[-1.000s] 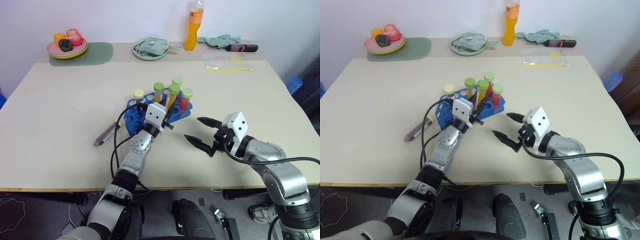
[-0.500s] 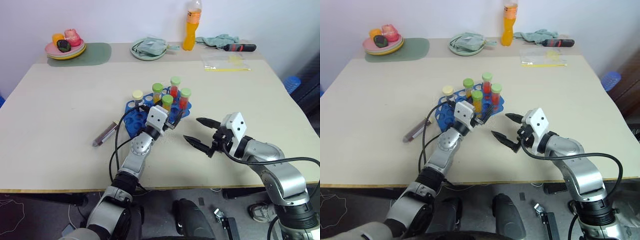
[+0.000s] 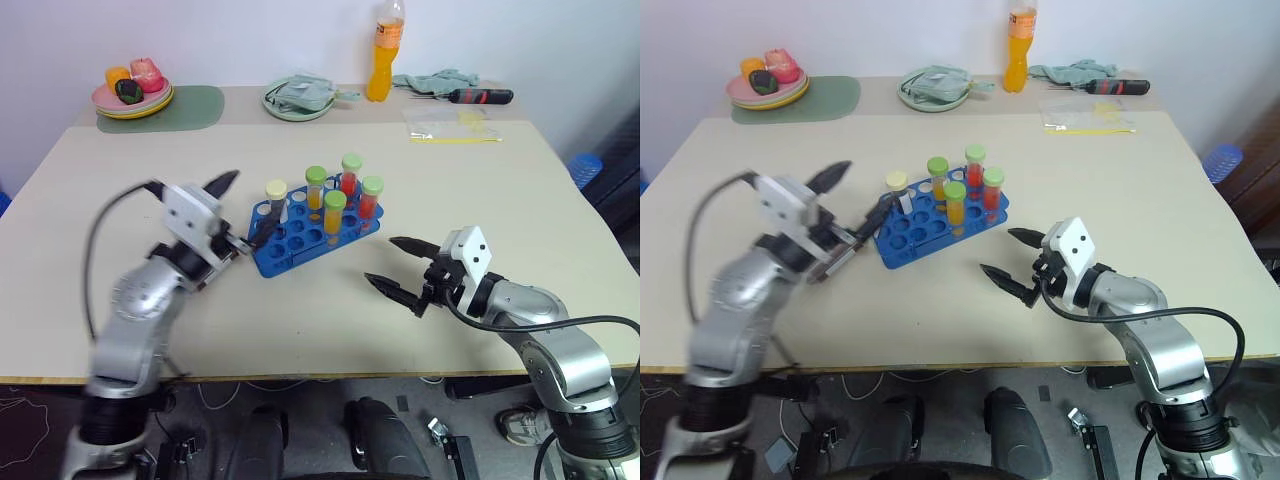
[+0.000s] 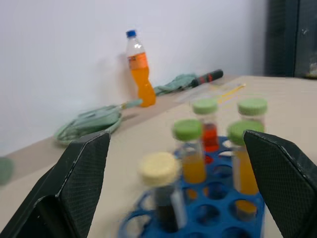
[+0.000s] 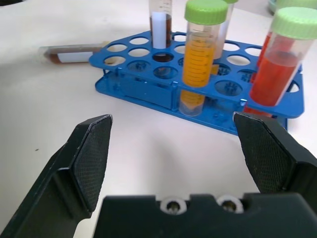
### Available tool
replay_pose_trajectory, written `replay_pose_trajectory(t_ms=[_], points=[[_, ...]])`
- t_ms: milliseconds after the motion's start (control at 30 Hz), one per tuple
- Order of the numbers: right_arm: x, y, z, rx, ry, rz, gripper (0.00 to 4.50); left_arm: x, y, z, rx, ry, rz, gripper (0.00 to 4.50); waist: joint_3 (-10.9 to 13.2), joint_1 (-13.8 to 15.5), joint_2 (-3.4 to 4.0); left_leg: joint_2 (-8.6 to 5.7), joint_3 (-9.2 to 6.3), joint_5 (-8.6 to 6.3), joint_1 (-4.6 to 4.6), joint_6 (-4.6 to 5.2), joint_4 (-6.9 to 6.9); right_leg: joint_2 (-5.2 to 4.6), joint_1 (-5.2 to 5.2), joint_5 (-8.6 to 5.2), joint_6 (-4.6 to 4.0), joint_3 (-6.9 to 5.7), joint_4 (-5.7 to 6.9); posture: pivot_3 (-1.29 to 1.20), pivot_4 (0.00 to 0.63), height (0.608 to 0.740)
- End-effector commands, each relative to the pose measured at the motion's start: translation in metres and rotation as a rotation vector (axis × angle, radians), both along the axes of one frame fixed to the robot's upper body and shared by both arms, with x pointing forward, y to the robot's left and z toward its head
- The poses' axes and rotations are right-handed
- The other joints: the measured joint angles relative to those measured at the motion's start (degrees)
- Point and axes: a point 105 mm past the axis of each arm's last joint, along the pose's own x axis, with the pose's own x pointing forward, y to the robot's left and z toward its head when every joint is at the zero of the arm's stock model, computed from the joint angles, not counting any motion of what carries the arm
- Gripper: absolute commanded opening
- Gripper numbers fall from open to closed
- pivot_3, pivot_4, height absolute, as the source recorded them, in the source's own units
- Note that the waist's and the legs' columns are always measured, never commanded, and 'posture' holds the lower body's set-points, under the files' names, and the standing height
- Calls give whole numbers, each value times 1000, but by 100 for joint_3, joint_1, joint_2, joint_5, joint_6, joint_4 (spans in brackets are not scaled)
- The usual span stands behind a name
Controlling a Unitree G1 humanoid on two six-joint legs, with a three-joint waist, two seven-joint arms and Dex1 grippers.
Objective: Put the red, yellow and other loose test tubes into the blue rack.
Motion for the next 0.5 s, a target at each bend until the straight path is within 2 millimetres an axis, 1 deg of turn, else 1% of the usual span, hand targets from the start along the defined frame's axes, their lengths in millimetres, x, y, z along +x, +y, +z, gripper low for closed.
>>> replay_pose_trajectory(t_ms=[33,67,133,200,267,333,400,500], points=[[1,5,10,17,-46,33,4335,-3,18,0,119,184,56,4415,1,-9,5,-1,3,0,1,0,-2,-1,0,-1,0,2,0,0,150,740],[2,6,10,17,-46,39,4335,-3,27,-6,222,292,95,4415,8,-13,-9,-1,3,0,1,1,-1,-1,0,-1,0,1,0,0,150,740],[3,7,10,17,-46,46,4335,-7,40,-14,346,451,141,4415,11,-31,-13,0,-6,0,-4,1,-3,3,-4,-1,-1,-5,-2,0,150,740],[5,9,10,16,-48,58,4335,-9,41,-23,395,604,99,4415,9,-17,-8,-1,-5,-1,-6,1,-4,1,-4,-2,-1,-6,-4,0,150,740],[7,11,10,12,-53,69,4335,-9,47,-37,484,758,88,4415,10,-5,-9,-2,-3,0,-6,1,-3,0,-3,-3,0,-7,-6,0,150,740],[8,12,10,9,-57,72,4335,-2,50,-40,513,829,100,4415,10,-5,-7,-2,0,-1,-5,1,-5,0,-4,-3,-1,-6,-6,0,150,740],[8,12,10,9,-60,71,4335,9,49,-40,530,857,99,4415,10,-6,-8,-2,-1,0,-9,1,-5,2,-10,-3,-2,-7,-4,0,150,740],[5,10,8,5,-62,60,4335,21,45,-47,559,916,102,4415,11,-2,-8,-2,-1,0,-15,1,-5,2,-15,-5,-4,-6,-4,0,150,740]])
